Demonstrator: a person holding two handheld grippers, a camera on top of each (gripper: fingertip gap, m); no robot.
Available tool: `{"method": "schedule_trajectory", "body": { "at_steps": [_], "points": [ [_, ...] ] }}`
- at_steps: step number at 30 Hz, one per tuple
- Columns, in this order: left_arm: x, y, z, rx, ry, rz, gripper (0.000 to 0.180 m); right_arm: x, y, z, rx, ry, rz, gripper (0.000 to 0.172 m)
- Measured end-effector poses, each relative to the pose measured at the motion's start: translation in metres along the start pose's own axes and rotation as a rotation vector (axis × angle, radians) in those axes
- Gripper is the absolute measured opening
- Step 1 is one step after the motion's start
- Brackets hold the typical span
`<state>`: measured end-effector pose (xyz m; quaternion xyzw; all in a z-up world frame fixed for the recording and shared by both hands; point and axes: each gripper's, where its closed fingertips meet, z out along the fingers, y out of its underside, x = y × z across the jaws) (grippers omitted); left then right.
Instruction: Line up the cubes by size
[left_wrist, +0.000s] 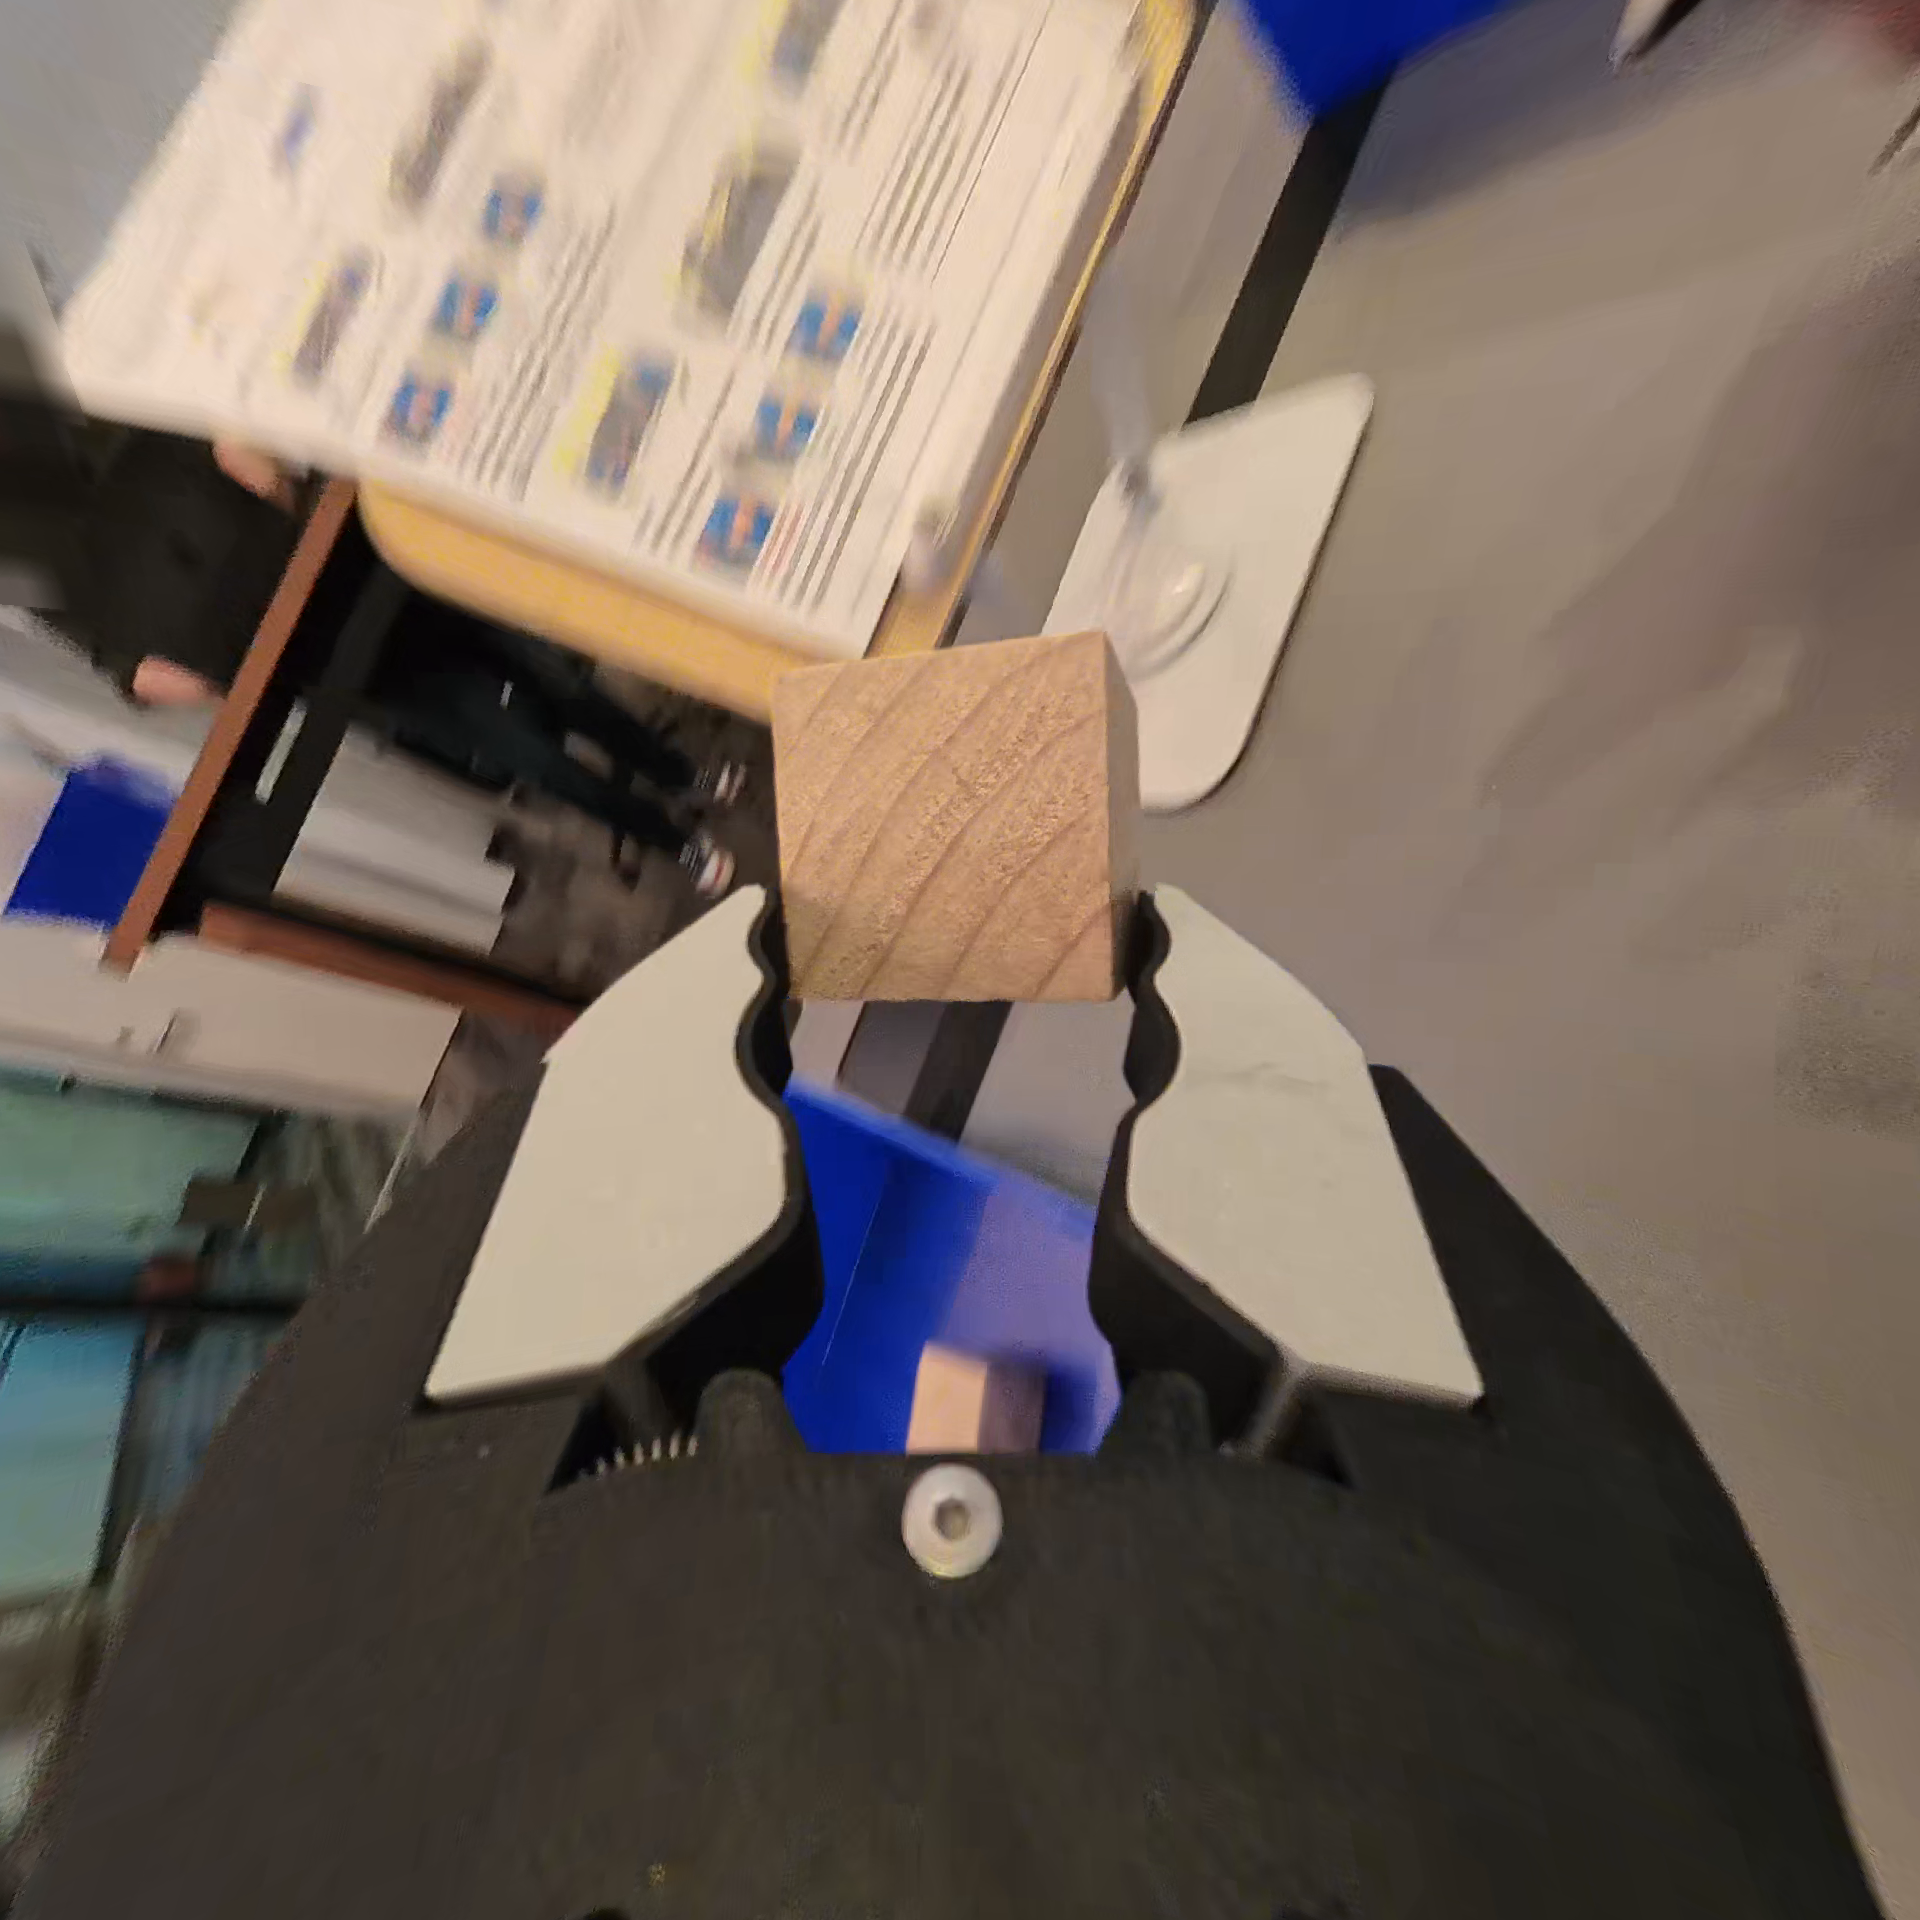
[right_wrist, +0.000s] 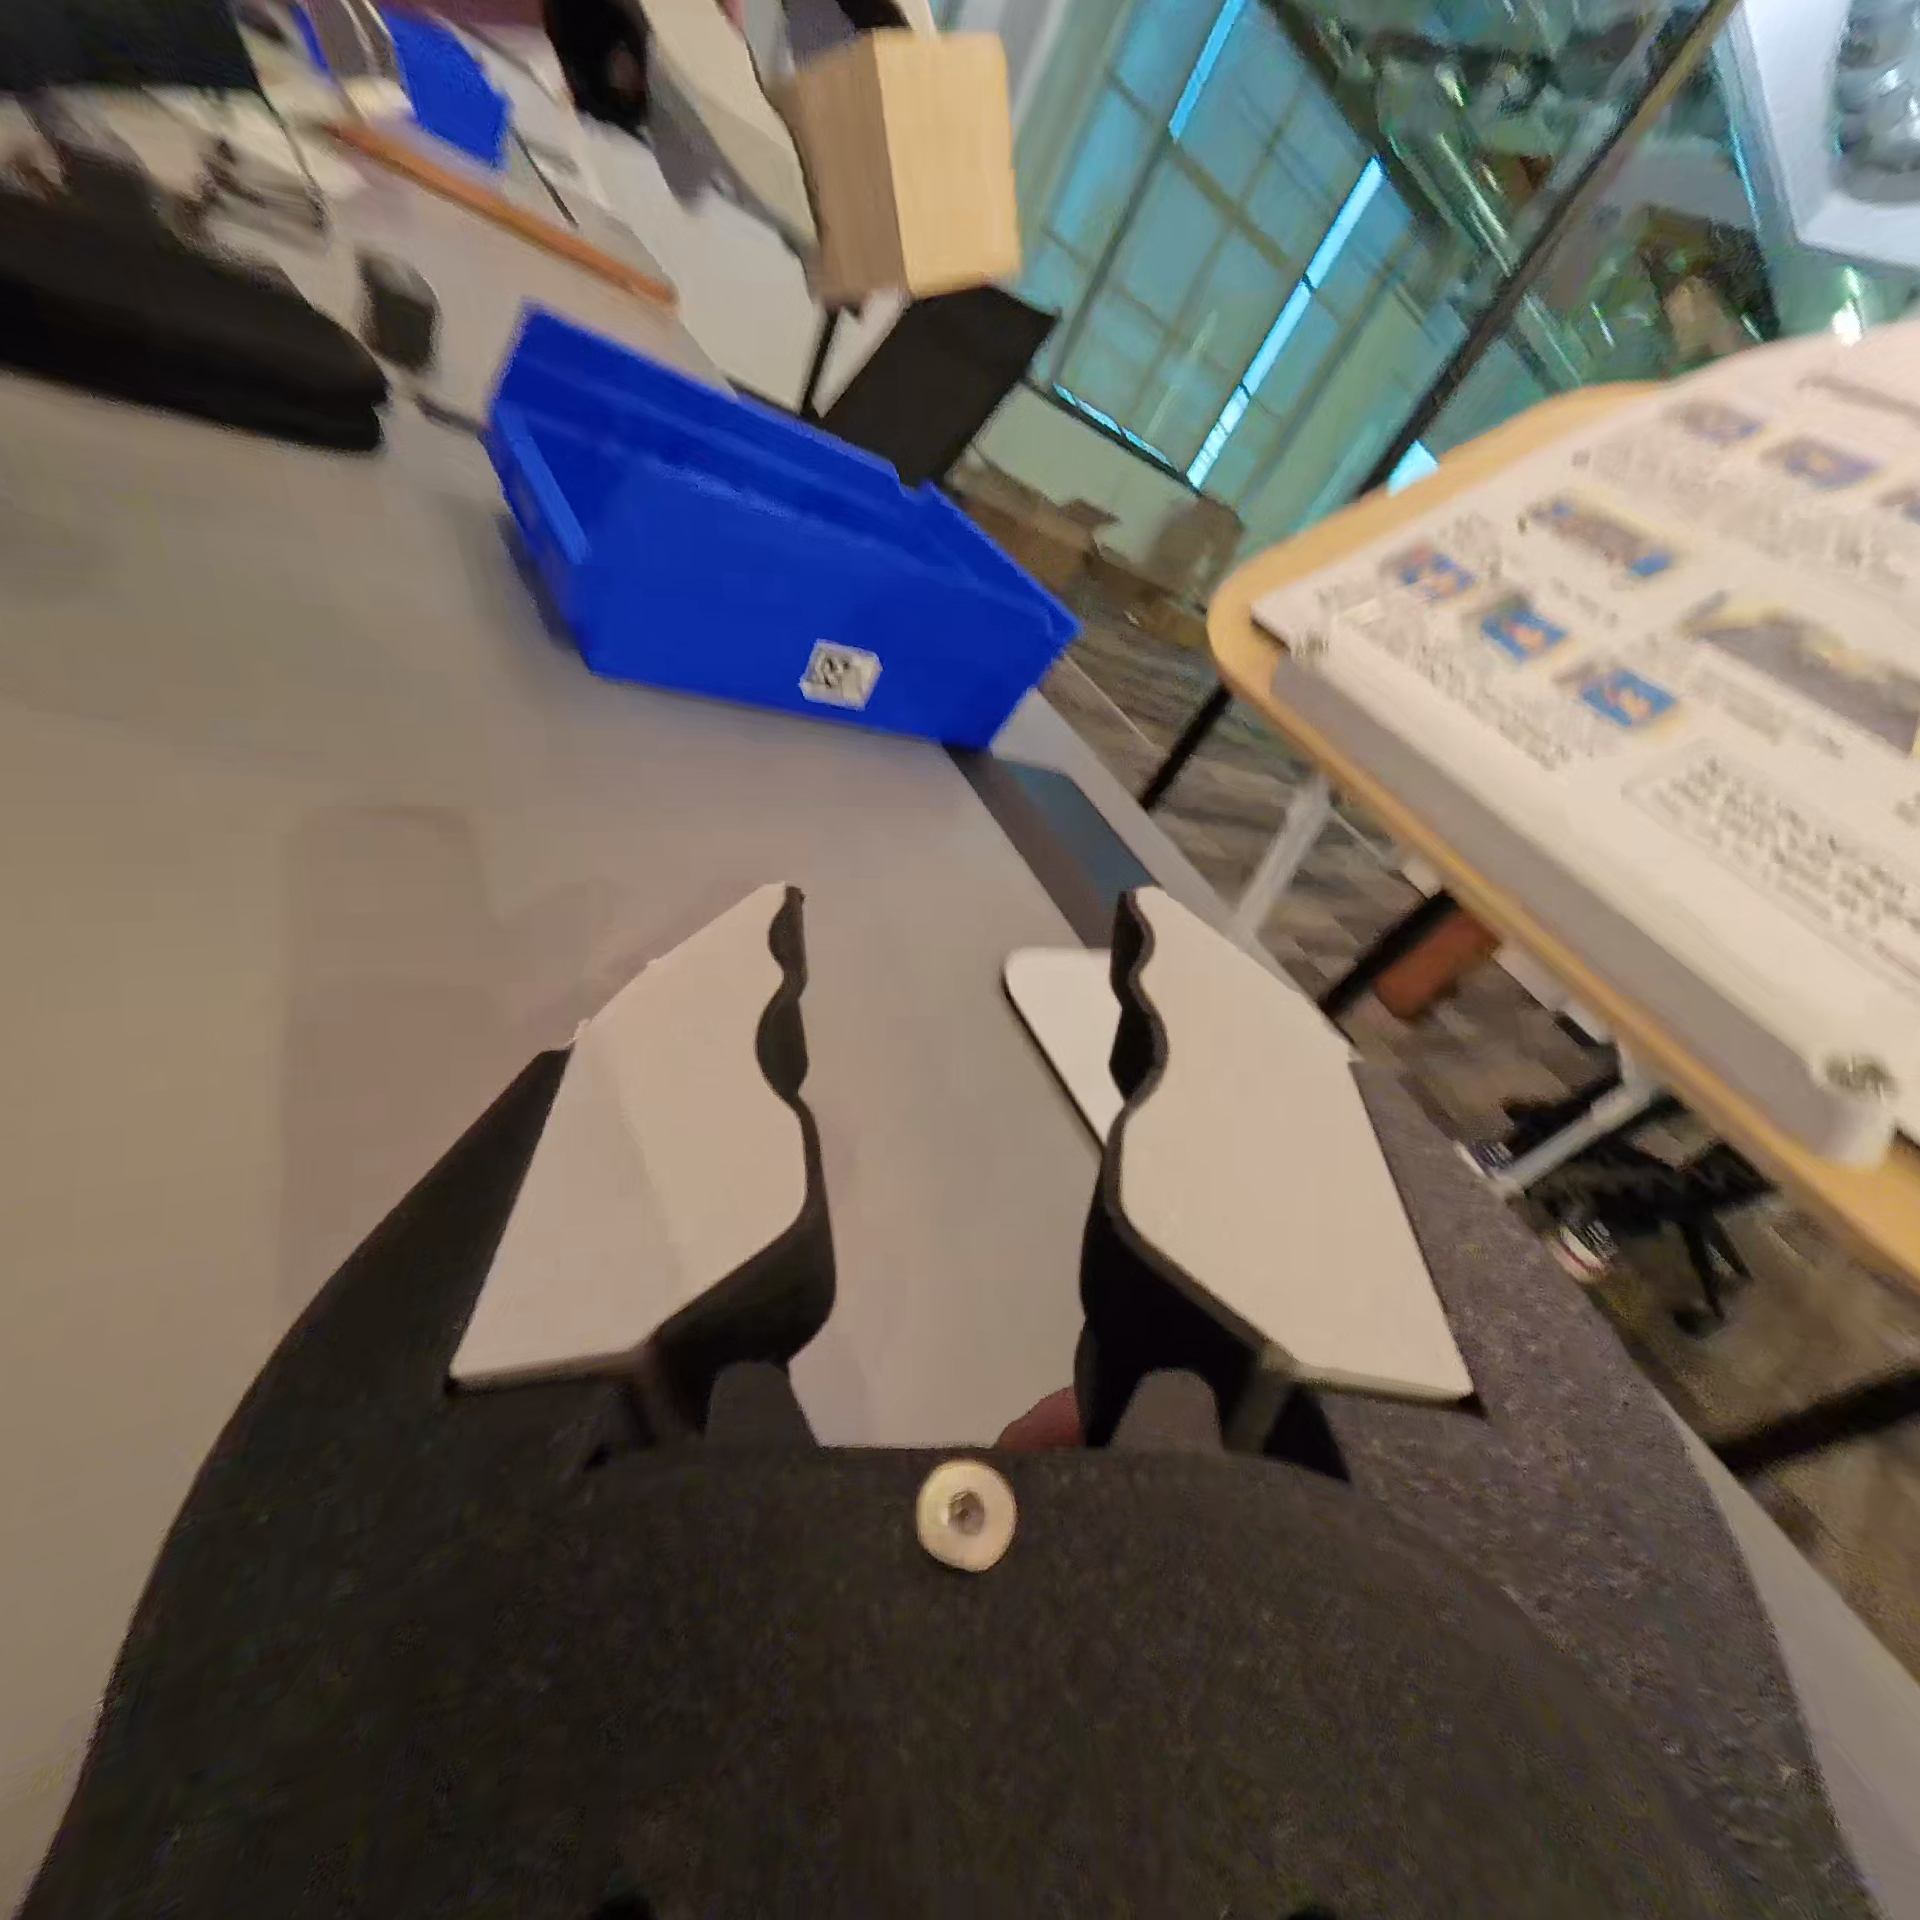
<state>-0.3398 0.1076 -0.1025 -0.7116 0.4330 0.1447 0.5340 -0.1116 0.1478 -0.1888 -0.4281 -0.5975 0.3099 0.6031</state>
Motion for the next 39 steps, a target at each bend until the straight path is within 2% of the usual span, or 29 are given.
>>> {"method": "schedule_trajectory", "body": {
  "at_steps": [5, 7, 11, 15, 22, 25, 34, 37, 39],
  "points": [
    [0.054, -0.102, 0.025, 0.297, 0.128, 0.012, 0.062, 0.004, -0.082, 0.011, 0.214, -0.119, 0.053, 0.076],
    [0.069, -0.136, 0.033, 0.406, 0.172, 0.000, 0.062, 0.015, -0.110, 0.011, 0.300, -0.127, 0.060, 0.079],
    [0.085, -0.184, 0.045, 0.575, 0.233, -0.033, 0.062, 0.034, -0.140, 0.003, 0.420, -0.144, 0.091, 0.078],
    [0.087, -0.211, 0.048, 0.696, 0.255, -0.072, 0.062, 0.044, -0.145, -0.011, 0.474, -0.165, 0.131, 0.076],
    [0.091, -0.231, 0.045, 0.803, 0.284, -0.098, 0.062, 0.049, -0.156, -0.026, 0.543, -0.198, 0.155, 0.070],
    [0.091, -0.232, 0.043, 0.825, 0.291, -0.112, 0.062, 0.045, -0.161, -0.028, 0.554, -0.182, 0.124, 0.060],
    [0.090, -0.235, 0.037, 0.841, 0.322, -0.155, 0.061, 0.044, -0.169, -0.031, 0.569, -0.187, 0.162, 0.060],
    [0.076, -0.232, 0.030, 0.837, 0.270, -0.173, 0.063, 0.057, -0.175, -0.044, 0.561, -0.155, 0.155, 0.059],
    [0.061, -0.223, 0.023, 0.813, 0.201, -0.173, 0.047, 0.072, -0.172, -0.060, 0.473, -0.108, 0.071, 0.059]
  ]
}}
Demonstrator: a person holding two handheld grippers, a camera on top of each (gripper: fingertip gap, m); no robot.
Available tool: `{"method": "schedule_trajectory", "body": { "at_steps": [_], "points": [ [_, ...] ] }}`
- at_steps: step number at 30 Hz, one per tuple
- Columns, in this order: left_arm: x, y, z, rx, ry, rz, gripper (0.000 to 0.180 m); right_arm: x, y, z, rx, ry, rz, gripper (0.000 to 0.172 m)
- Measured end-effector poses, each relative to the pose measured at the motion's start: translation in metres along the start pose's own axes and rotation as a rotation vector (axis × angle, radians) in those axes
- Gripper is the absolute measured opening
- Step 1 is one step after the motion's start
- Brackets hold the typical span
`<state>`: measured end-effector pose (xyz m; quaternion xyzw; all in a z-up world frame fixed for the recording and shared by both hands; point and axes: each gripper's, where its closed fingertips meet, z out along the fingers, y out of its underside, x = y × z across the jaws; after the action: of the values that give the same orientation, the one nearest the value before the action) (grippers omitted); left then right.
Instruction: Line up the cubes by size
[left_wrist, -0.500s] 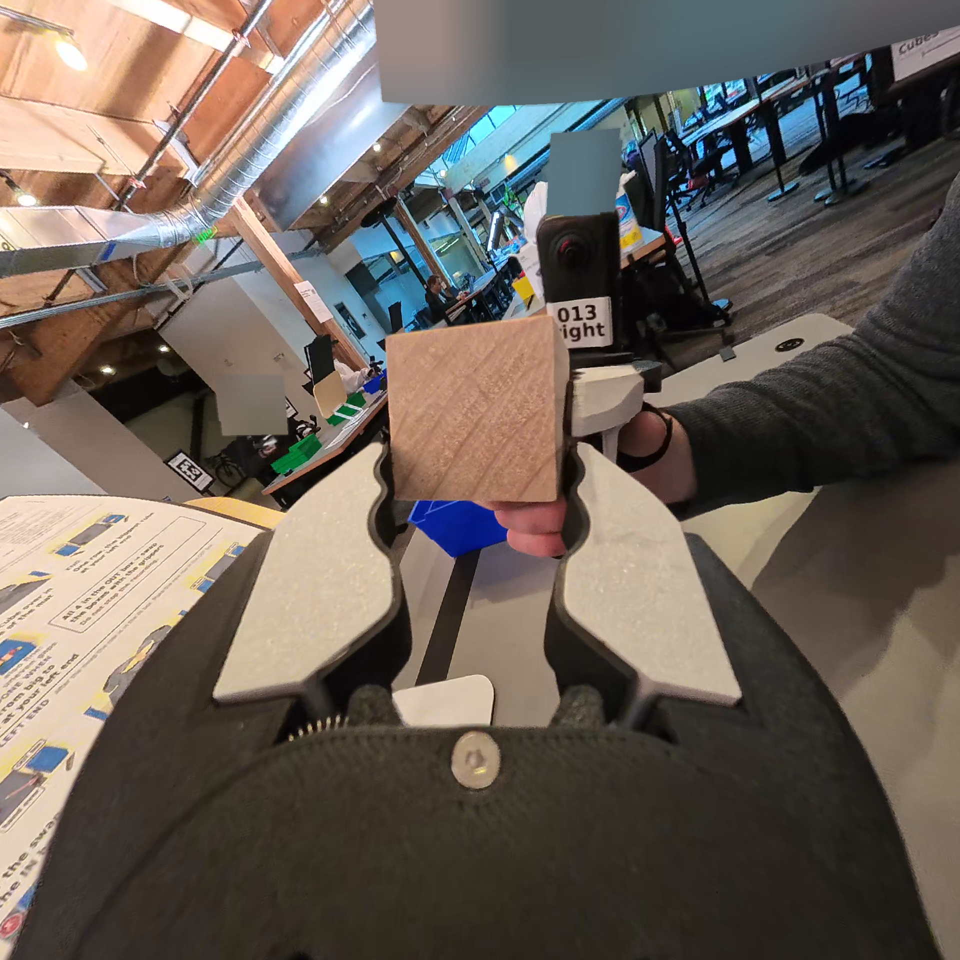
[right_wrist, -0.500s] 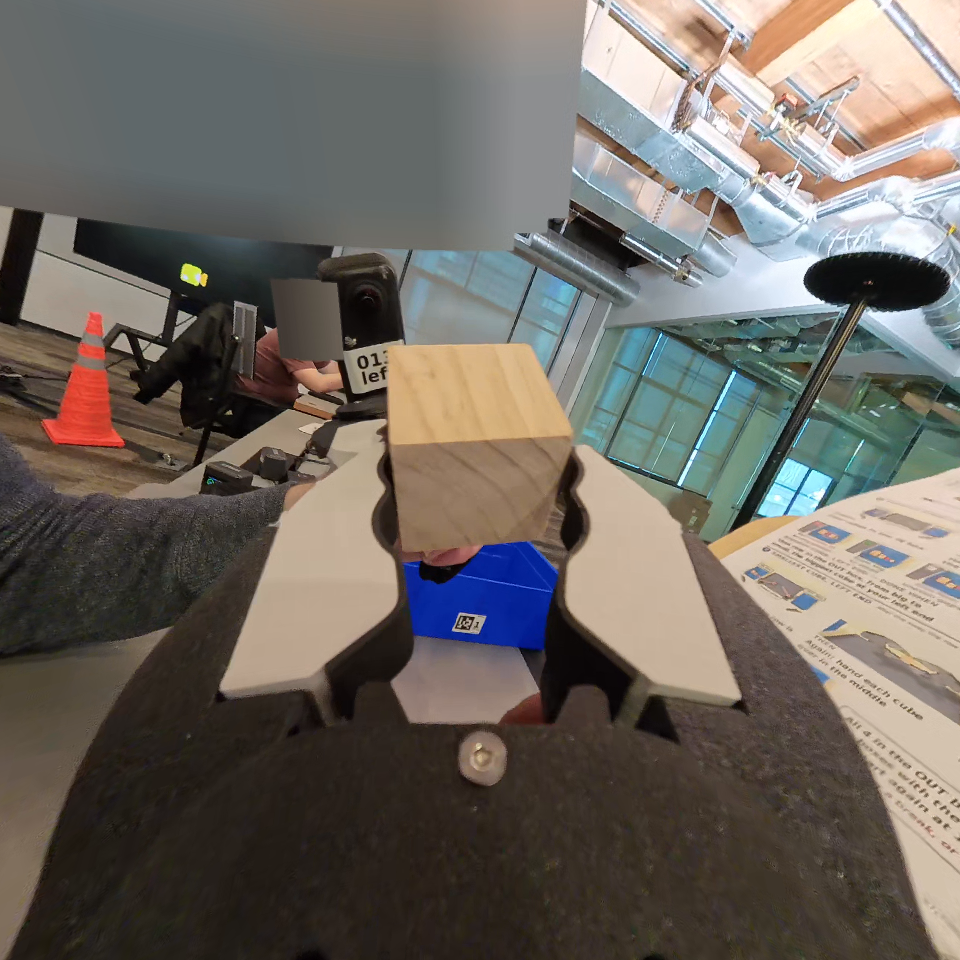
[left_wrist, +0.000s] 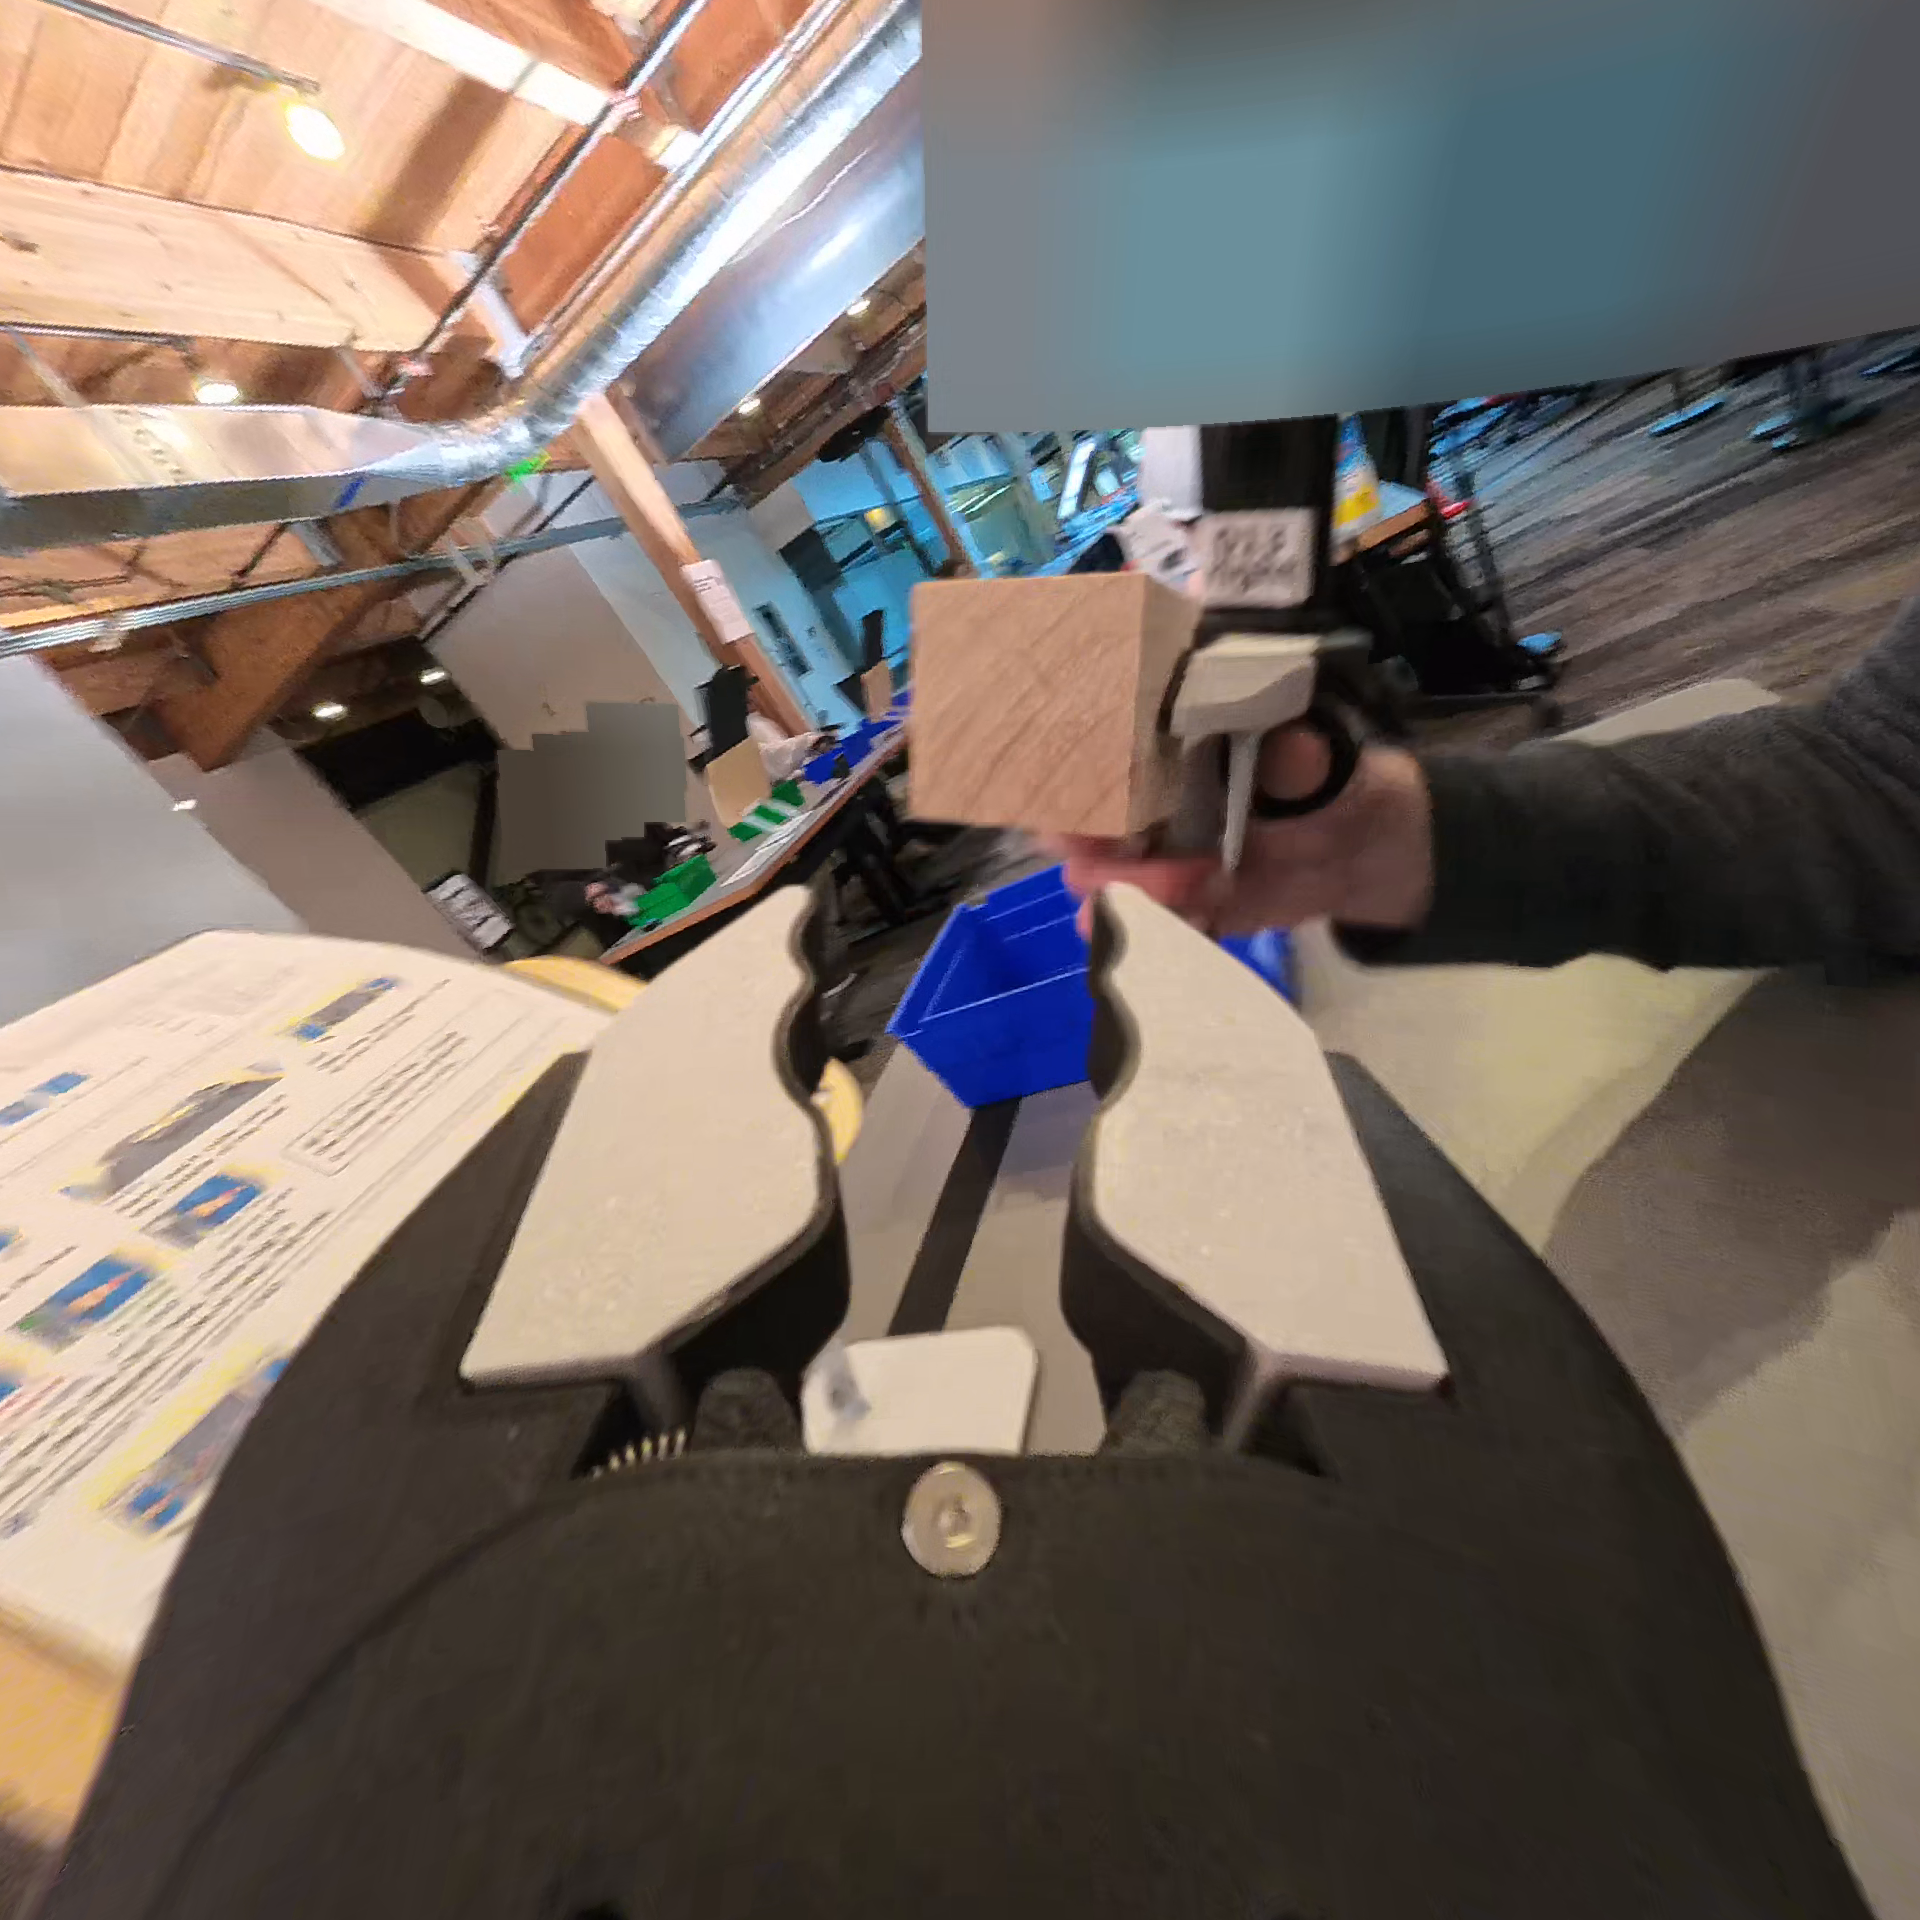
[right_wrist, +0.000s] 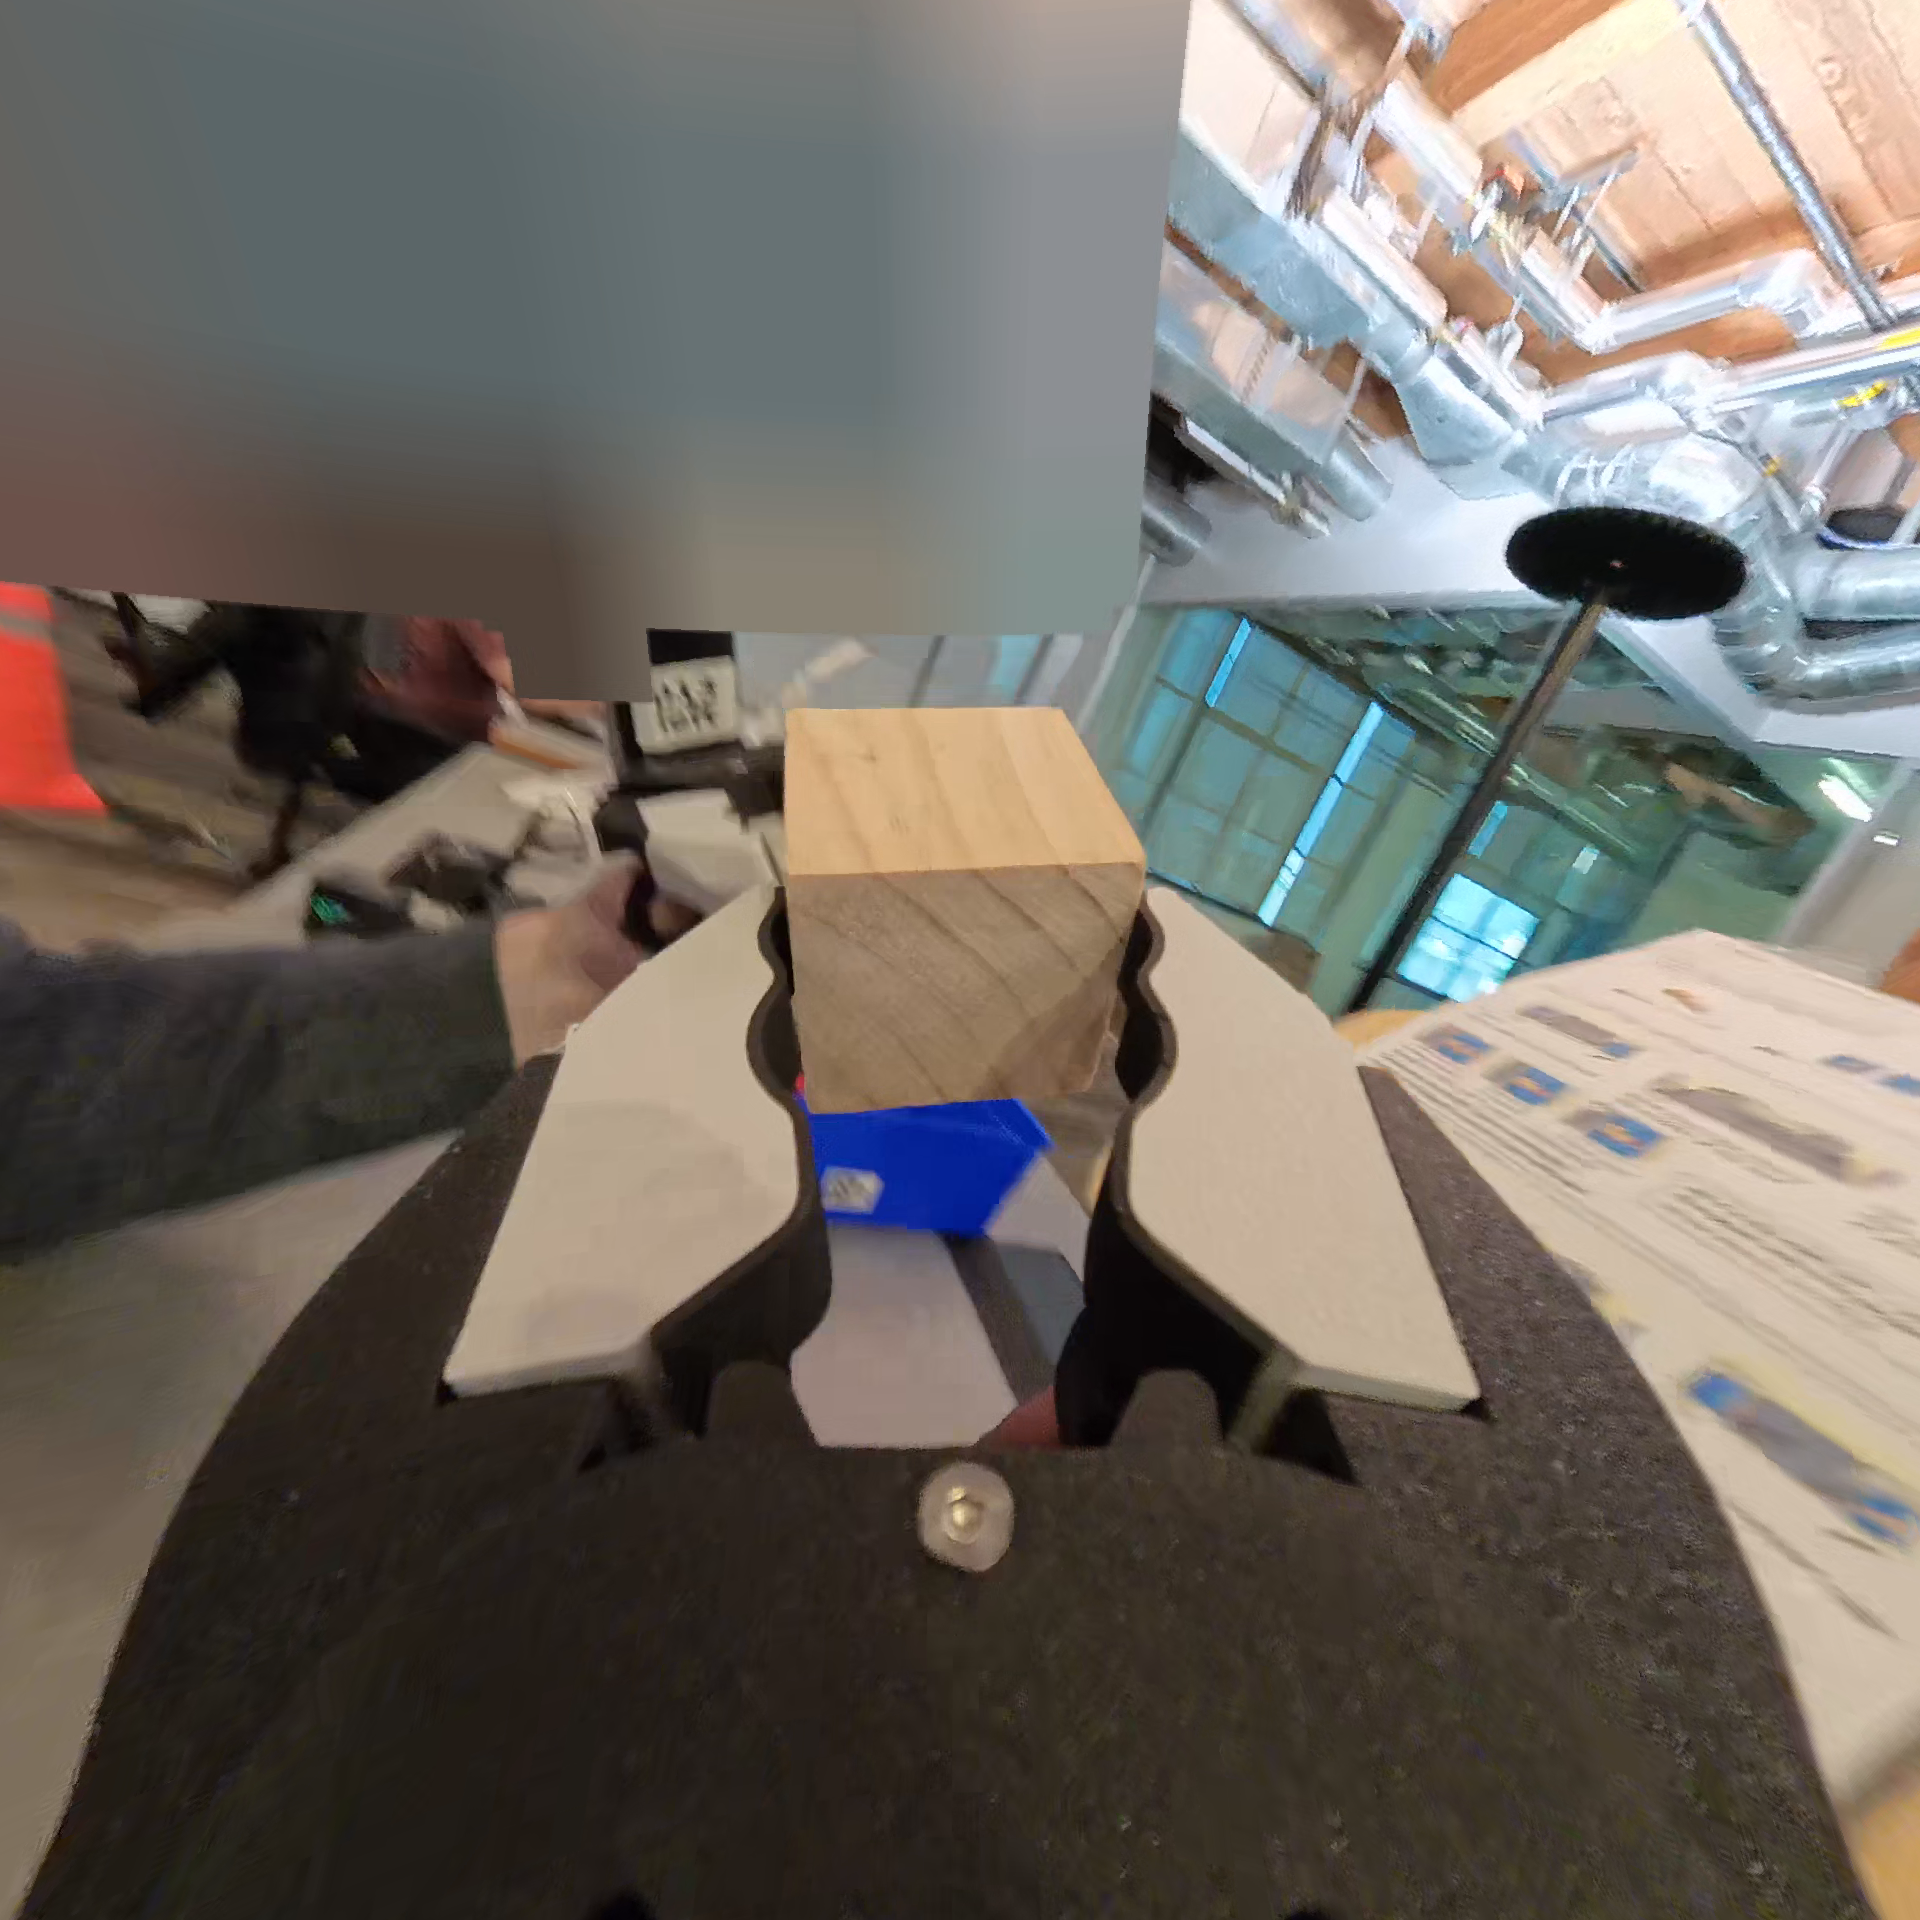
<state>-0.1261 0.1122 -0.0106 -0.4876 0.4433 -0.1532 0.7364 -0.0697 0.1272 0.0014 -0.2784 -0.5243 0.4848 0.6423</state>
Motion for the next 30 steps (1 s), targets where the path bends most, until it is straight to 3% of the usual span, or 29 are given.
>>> {"method": "schedule_trajectory", "body": {
  "at_steps": [4, 7, 11, 13, 19, 25, 30],
  "points": [
    [-0.030, -0.005, -0.025, -0.037, -0.152, 0.048, 0.000, 0.055, -0.003, -0.068, -0.267, 0.150, -0.184, 0.059],
    [-0.043, -0.012, -0.032, -0.061, -0.206, 0.064, 0.000, 0.103, 0.017, -0.134, -0.603, 0.202, -0.294, 0.060],
    [-0.041, -0.020, -0.016, -0.093, -0.218, 0.125, 0.000, 0.147, 0.069, -0.221, -1.051, 0.128, -0.326, 0.060],
    [-0.037, -0.025, -0.004, -0.090, -0.200, 0.144, 0.000, 0.163, 0.093, -0.253, -1.201, 0.091, -0.329, 0.060],
    [-0.030, -0.030, 0.011, -0.095, -0.185, 0.177, 0.000, 0.177, 0.161, -0.309, -1.474, -0.057, -0.225, 0.060],
    [-0.040, -0.024, 0.004, -0.101, -0.206, 0.150, 0.000, 0.171, 0.214, -0.340, -1.662, -0.222, -0.162, 0.060],
    [-0.042, -0.018, 0.003, -0.123, -0.207, 0.159, 0.000, 0.162, 0.243, -0.347, -1.719, -0.313, -0.109, 0.060]
  ]
}}
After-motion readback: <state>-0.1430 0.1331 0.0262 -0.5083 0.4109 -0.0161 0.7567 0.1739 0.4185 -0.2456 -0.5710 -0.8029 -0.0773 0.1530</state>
